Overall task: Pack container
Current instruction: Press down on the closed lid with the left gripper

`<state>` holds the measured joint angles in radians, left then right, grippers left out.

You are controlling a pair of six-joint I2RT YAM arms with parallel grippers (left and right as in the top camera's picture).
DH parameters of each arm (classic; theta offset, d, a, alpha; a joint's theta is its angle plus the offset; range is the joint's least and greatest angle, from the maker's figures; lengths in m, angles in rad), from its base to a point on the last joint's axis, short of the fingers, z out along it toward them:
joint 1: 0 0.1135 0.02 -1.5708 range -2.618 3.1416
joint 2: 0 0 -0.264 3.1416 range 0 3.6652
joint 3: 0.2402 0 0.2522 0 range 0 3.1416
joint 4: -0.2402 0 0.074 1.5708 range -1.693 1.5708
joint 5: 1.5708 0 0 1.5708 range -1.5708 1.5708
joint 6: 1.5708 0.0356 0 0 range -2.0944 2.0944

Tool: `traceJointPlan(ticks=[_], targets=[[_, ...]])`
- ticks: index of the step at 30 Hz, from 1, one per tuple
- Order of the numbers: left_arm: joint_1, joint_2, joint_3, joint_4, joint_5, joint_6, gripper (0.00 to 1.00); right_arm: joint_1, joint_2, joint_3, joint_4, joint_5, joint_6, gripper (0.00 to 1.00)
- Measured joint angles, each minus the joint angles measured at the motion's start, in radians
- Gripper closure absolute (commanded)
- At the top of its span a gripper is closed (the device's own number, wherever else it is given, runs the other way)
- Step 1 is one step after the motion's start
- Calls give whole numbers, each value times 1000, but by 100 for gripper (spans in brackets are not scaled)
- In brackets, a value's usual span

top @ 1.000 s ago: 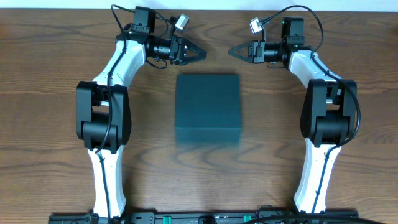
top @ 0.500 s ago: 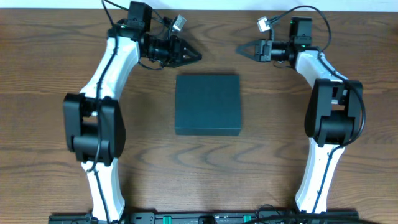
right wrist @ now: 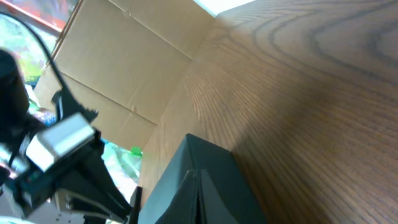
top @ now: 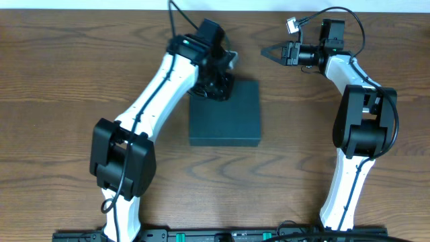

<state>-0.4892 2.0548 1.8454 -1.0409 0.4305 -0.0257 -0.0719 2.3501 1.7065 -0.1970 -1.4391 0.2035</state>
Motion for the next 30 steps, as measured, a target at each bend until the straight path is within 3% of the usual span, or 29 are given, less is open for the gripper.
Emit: traceJointPlan(ticks=[8,18,30], targets=[[-17,0,-14,-21,-122,-1,94,0,0,0,-1,2,2,99],[-17,1,-129,7,-157,-1,94,0,0,0,-4,4,2,99],[-18,0,-131,21,-176,-1,94,0,0,0,-4,8,2,99]])
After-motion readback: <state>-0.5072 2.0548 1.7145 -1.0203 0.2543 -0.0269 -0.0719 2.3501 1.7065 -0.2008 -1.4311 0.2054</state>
